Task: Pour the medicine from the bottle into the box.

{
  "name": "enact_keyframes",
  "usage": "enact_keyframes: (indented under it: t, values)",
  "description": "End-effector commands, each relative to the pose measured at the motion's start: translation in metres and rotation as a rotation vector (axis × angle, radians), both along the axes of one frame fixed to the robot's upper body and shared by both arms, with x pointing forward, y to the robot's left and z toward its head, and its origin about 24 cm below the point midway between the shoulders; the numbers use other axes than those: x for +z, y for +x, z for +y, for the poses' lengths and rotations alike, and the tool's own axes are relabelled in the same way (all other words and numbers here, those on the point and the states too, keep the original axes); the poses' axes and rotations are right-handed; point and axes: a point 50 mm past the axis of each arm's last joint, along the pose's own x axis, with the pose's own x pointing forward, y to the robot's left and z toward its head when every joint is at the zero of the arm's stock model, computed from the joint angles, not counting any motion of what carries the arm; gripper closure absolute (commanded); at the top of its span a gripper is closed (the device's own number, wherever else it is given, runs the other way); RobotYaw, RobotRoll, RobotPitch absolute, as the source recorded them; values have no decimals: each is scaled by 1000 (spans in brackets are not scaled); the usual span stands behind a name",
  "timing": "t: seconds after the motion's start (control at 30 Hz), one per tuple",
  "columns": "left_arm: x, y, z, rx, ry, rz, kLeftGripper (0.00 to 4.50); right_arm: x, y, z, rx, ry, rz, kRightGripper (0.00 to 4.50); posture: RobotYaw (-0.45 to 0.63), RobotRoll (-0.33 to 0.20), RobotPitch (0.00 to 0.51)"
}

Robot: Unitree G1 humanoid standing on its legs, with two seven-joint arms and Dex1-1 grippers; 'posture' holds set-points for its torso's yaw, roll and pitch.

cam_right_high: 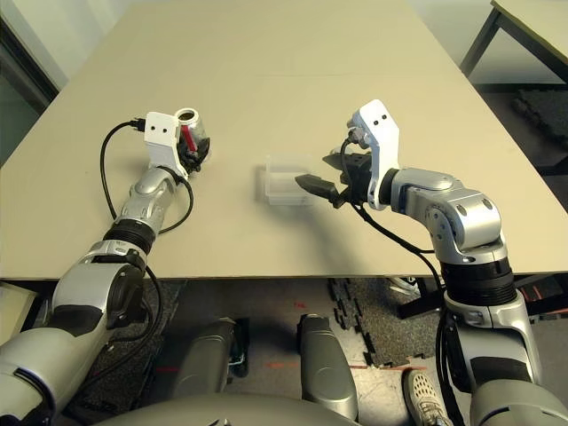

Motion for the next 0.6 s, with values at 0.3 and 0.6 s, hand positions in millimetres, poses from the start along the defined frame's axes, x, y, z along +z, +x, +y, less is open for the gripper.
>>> enact_keyframes:
  t: [0.3,0.6]
  values:
    - [-3,-6,6,9,13,-25,25,4,0,-2,5,7,-16,0,-153,0,136]
    - [-6,-33,7,3,-28,-80,25,7,-6,-7,5,14,-23,0,-133,0,154]
